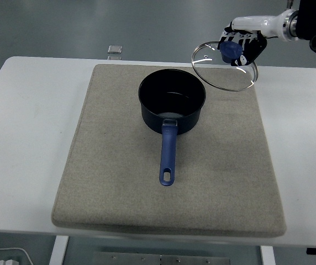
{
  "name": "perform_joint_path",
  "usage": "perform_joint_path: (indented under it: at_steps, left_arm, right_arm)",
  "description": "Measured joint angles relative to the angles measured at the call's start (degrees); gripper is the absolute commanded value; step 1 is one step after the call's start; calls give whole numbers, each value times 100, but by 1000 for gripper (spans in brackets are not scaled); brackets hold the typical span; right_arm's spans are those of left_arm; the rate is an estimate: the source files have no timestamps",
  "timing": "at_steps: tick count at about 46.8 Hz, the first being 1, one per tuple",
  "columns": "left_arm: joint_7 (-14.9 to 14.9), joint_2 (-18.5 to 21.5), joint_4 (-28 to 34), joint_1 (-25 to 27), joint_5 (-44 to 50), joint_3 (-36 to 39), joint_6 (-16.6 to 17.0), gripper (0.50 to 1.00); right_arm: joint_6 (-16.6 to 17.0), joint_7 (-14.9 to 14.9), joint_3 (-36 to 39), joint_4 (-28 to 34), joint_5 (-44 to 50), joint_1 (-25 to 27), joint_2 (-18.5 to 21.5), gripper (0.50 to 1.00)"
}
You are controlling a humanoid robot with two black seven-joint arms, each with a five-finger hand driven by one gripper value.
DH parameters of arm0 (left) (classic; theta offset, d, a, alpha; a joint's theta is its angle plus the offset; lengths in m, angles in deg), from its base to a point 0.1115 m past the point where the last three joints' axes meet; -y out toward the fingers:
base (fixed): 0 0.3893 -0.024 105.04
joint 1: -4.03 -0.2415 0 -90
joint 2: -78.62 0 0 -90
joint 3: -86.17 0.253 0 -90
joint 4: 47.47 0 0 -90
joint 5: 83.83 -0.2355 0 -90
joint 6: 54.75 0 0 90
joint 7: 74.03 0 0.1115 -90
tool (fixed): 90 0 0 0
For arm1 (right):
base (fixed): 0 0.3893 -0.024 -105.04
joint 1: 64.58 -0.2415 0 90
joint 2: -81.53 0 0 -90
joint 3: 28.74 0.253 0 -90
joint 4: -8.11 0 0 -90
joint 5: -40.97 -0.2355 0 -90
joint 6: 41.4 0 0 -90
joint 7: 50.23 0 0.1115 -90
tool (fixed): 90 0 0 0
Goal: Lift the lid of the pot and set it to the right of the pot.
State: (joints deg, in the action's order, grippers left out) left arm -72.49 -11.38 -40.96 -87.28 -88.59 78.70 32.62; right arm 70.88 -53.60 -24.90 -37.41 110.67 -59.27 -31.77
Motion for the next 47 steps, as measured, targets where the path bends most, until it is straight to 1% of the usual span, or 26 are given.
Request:
perform_joint_path:
  at_steps: [11, 26, 36, 47]
  left_arm:
    - [2, 0, 0, -2, -1, 0, 0, 1000]
    - [1, 0, 0, -1, -5, 0, -4, 1000]
    - [1, 0, 0, -3, -4, 0, -4, 1000]
    - [1, 0, 0, -1, -3, 0, 0, 1000]
  right_arm:
    - [-168, 0, -39, 7, 13, 321, -247, 500]
    - [-461, 3, -59, 32, 70, 706, -356, 500]
    - [-544, 3, -73, 221, 98, 910, -275, 500]
    - [-618, 3, -153, 239, 113, 1022, -216, 500]
